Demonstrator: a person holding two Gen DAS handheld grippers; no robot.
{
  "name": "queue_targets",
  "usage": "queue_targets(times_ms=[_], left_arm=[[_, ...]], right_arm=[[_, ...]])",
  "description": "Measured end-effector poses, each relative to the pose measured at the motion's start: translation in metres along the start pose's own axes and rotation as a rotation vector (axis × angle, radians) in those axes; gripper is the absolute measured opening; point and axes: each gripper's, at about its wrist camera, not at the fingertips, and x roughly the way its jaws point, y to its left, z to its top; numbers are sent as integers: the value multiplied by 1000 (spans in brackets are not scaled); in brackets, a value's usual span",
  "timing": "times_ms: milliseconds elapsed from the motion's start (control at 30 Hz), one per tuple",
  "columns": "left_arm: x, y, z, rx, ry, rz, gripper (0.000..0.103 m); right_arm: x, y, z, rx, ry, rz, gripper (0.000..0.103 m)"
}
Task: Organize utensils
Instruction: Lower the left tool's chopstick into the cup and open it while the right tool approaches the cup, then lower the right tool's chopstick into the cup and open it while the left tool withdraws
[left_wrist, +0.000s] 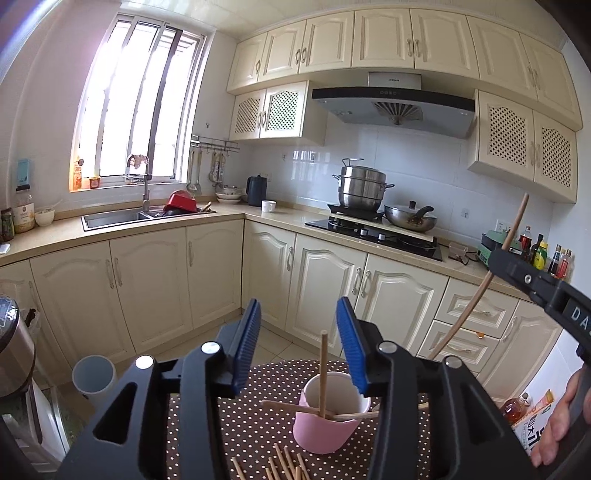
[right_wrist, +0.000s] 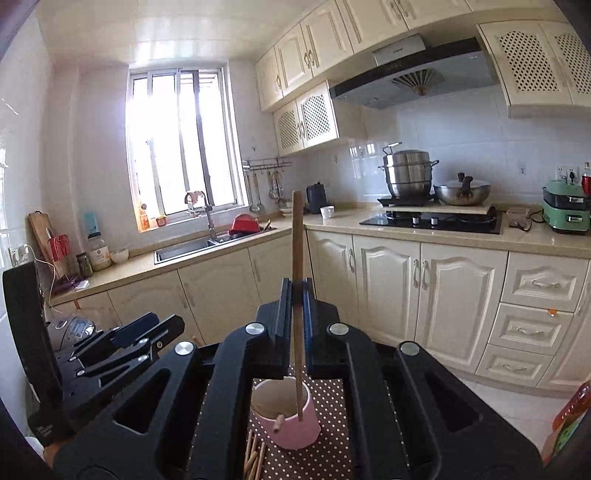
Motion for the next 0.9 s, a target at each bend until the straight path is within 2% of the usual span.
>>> queue_targets(times_ms=[100, 367, 500, 900], left_arm=[[-1, 3, 3, 0, 0, 3, 44], [2, 11, 1, -5, 15, 19, 44], [4, 15, 1, -11, 22, 19, 44], [7, 13, 1, 23, 31, 31, 44]], right_arm=[[1, 7, 3, -4, -14, 12, 6], [9, 22, -1, -65, 22, 4, 6], [8, 24, 2, -86, -11, -12, 6], [26, 25, 0, -74, -33, 5, 6]])
